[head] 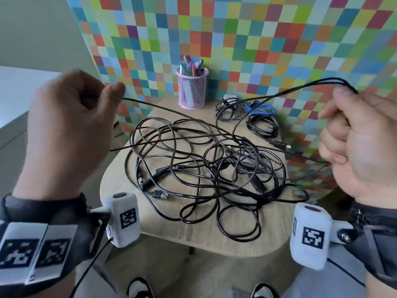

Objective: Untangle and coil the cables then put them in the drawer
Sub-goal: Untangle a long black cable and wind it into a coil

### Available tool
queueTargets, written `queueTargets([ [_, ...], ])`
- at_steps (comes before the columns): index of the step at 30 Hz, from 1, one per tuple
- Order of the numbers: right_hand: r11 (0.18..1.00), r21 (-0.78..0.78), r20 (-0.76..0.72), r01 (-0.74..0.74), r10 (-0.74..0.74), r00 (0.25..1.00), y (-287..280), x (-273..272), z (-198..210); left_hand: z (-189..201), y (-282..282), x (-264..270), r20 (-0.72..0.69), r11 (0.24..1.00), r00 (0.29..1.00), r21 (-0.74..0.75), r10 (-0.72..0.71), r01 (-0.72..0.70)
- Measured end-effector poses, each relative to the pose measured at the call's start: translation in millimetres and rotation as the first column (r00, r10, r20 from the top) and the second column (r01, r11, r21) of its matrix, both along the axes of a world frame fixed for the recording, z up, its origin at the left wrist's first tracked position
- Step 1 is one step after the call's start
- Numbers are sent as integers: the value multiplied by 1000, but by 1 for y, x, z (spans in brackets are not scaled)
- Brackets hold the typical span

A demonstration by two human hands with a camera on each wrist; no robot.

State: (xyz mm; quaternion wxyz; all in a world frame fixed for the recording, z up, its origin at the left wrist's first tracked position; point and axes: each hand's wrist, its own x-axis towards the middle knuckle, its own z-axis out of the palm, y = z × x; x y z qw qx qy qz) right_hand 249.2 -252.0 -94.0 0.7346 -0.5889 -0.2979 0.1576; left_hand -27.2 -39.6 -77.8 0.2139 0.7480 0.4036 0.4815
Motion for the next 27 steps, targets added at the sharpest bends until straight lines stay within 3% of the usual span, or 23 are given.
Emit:
queueTargets([
  [2,999,-38,17,-3,4,1000,1,-2,-2,1,-3,1,-33,1000,999,1,-5,5],
  [5,995,-74,13,-69,70,997,3,-10,-2,-2,-15,7,-217,998,974,-11,-65,64],
  [8,983,-91,-2,-162,163,987,5,-21,0,-5,-24,11,-416,986,894,-87,-165,142],
  [11,966,-108,10,-233,236,972,7,-32,3,-1,-34,14,-507,974,831,-121,-228,193],
  [15,935,-138,38,-327,335,941,9,-49,7,9,-57,20,-356,942,872,-131,-336,309],
  [19,915,-165,71,-368,383,921,11,-61,10,11,-81,28,-209,855,832,-202,-514,478],
  [23,906,-182,68,-382,399,915,9,-61,10,1,-84,37,-342,874,807,-250,-482,416],
  [27,933,-316,229,-173,252,940,8,-42,2,3,-78,34,-335,844,780,-304,-529,442],
])
